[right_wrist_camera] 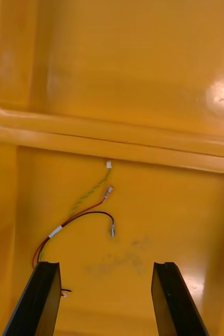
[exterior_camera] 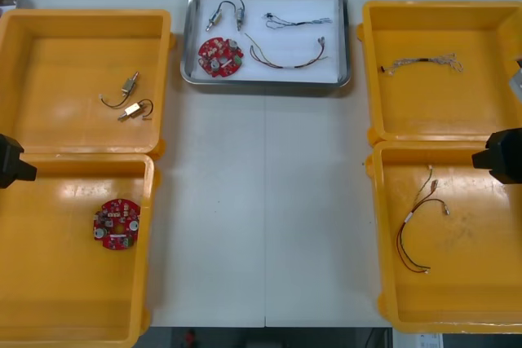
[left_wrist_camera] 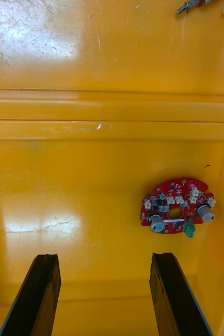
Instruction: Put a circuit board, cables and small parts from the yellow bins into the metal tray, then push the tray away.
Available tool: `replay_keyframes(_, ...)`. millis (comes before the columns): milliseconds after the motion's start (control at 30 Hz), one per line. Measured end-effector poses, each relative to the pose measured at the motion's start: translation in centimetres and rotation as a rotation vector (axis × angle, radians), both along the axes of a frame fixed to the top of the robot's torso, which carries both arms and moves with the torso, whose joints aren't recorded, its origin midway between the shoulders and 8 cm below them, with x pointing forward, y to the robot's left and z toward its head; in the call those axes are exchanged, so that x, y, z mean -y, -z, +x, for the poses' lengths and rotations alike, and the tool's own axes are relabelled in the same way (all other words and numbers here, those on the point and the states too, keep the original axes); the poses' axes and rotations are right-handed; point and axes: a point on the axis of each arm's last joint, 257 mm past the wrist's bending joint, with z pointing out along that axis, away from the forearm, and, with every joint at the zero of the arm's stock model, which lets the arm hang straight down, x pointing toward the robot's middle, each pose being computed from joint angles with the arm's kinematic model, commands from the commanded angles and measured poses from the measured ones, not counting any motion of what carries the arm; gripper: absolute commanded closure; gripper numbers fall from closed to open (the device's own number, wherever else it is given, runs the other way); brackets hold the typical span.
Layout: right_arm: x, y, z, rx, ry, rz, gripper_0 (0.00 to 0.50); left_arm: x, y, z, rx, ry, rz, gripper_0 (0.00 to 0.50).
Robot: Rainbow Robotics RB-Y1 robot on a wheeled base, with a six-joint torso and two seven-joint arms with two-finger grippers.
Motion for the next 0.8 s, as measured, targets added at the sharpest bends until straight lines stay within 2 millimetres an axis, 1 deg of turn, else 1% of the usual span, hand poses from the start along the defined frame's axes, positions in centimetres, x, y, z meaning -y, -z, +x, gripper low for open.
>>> replay_keyframes(267,1.5,2.0,-0.2,-0.071,0.073,0.046,0.0,0.0,0.0,0.0,0.0,0.0,0.0,0.0)
replay_keyframes(367,1.8,2.5,-0.2,-0.088,0.096,0.062,0.0,0.0,0.0,0.0,0.0,0.0,0.0,0.0)
replay_keyframes(800,2.0,2.5,-0.2,-0.088,0.109,0.059,0.0,0.0,0.0,0.0,0.0,0.0,0.0,0.0)
